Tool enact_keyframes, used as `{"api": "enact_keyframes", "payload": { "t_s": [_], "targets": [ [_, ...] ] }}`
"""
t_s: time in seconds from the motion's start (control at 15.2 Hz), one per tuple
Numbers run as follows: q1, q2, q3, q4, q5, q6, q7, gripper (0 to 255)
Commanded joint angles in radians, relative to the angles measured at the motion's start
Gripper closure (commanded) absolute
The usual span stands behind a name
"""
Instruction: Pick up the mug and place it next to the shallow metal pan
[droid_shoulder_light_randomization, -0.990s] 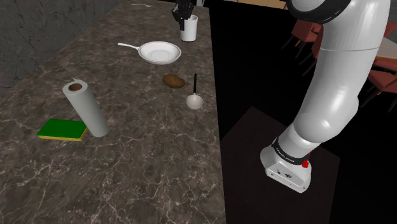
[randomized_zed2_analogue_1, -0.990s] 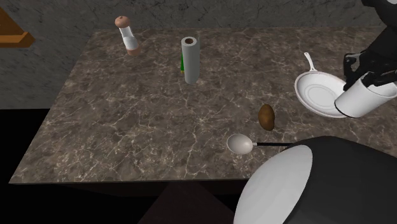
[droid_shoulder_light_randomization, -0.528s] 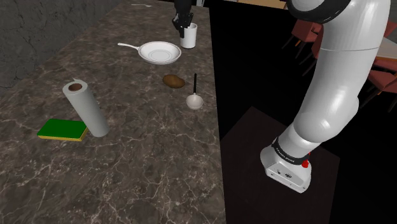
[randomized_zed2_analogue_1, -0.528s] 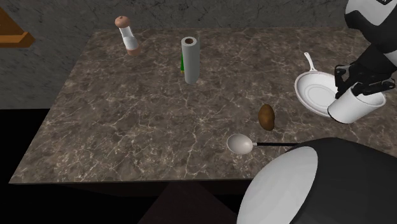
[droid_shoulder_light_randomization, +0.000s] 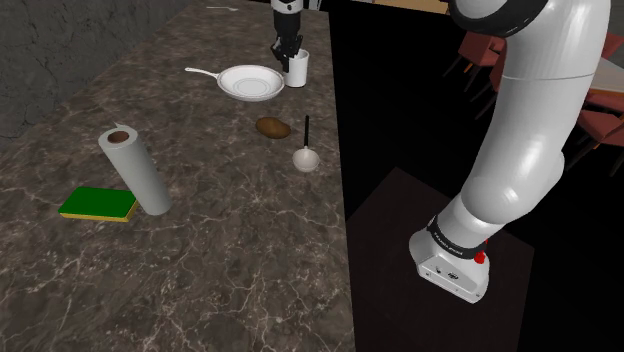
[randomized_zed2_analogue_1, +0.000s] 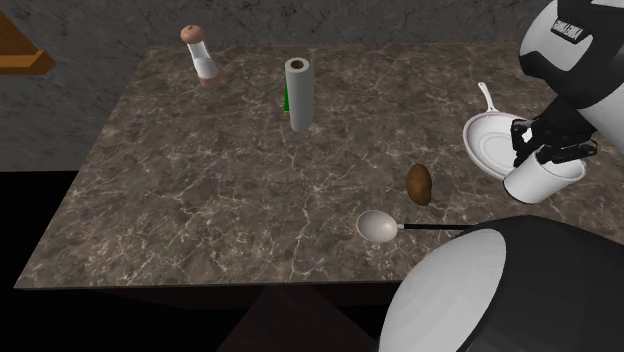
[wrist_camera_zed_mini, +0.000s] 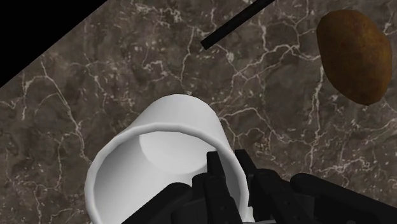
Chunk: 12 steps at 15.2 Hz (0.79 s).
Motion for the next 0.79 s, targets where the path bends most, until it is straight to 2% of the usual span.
{"api": "enact_keyframes", "payload": {
  "t_s": [0.0, 0.73],
  "targets": [
    [-0.001, 0.004, -0.001, -0.022, -0.002, 0.026, 0.003, 255],
    [-0.001, 0.045, -0.007, -0.110, -0.017, 0.154, 0.019, 255]
  ]
}}
